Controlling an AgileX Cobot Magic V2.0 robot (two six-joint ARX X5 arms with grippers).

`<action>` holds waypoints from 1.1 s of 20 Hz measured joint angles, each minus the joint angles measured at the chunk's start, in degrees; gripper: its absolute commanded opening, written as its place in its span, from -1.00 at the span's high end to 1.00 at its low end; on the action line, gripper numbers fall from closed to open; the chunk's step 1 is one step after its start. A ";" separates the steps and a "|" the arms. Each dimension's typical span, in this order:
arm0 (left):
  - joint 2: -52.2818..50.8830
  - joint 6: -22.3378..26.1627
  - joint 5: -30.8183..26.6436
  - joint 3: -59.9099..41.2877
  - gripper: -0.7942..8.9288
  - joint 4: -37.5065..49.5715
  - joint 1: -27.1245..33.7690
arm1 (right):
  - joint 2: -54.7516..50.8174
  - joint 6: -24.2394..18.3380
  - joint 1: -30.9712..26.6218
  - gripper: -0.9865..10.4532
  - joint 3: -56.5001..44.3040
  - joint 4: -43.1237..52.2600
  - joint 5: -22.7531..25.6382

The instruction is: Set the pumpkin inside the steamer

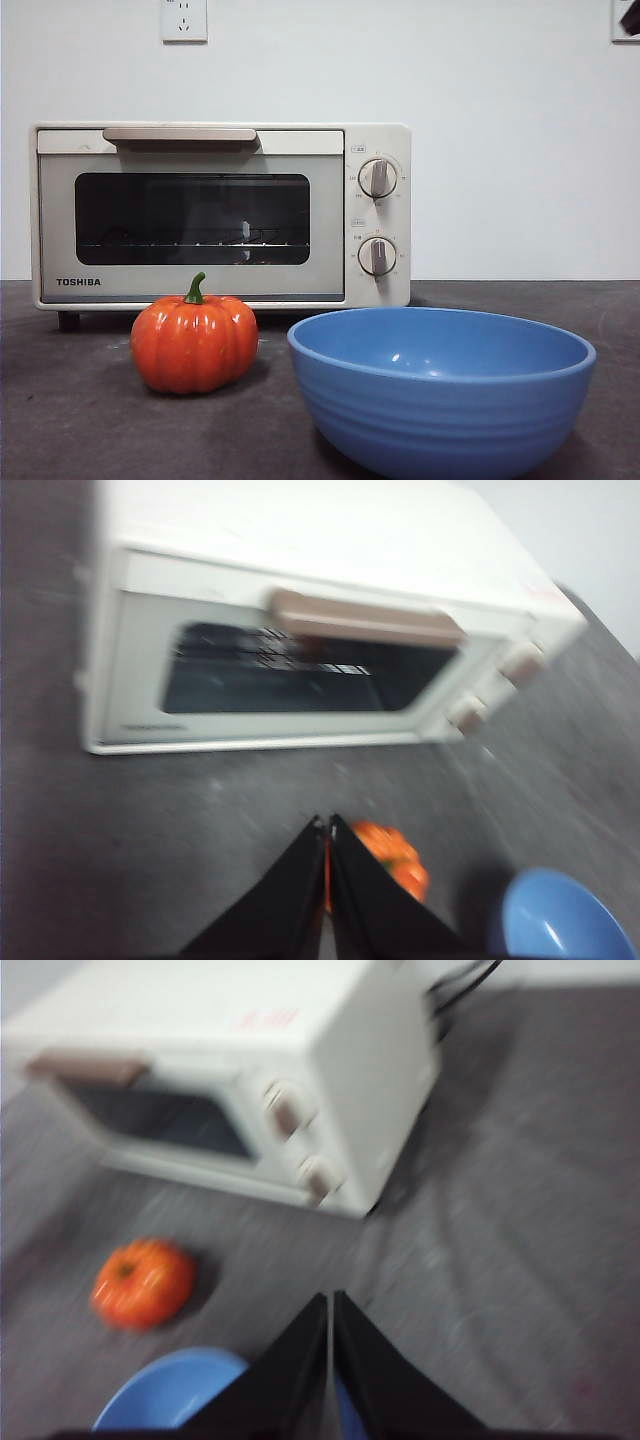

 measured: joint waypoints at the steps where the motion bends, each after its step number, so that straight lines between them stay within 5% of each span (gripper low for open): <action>1: 1.05 1.33 1.27 1.14 0.81 -1.73 -0.20 | 1.55 -1.25 0.00 0.82 1.31 -1.92 -1.51; 7: 3.45 6.67 6.64 4.20 0.81 -9.51 -1.99 | 6.25 -7.37 1.31 0.82 6.32 -11.41 -5.18; 15: 3.37 8.07 6.82 4.26 0.80 -12.22 -2.43 | 6.40 -10.19 2.25 0.81 6.45 -12.87 -5.14; 16: 3.39 8.11 6.82 4.26 0.80 -12.24 -2.43 | 6.40 -10.29 2.25 0.74 6.45 -12.90 -5.14; 19: 3.39 8.13 6.82 4.26 0.80 -12.24 -2.43 | 6.40 -10.29 2.25 0.05 6.45 -12.87 -5.11; 22: 3.39 8.11 6.82 4.26 0.80 -12.24 -2.43 | 6.40 -10.05 2.25 -0.06 6.45 -12.90 -5.09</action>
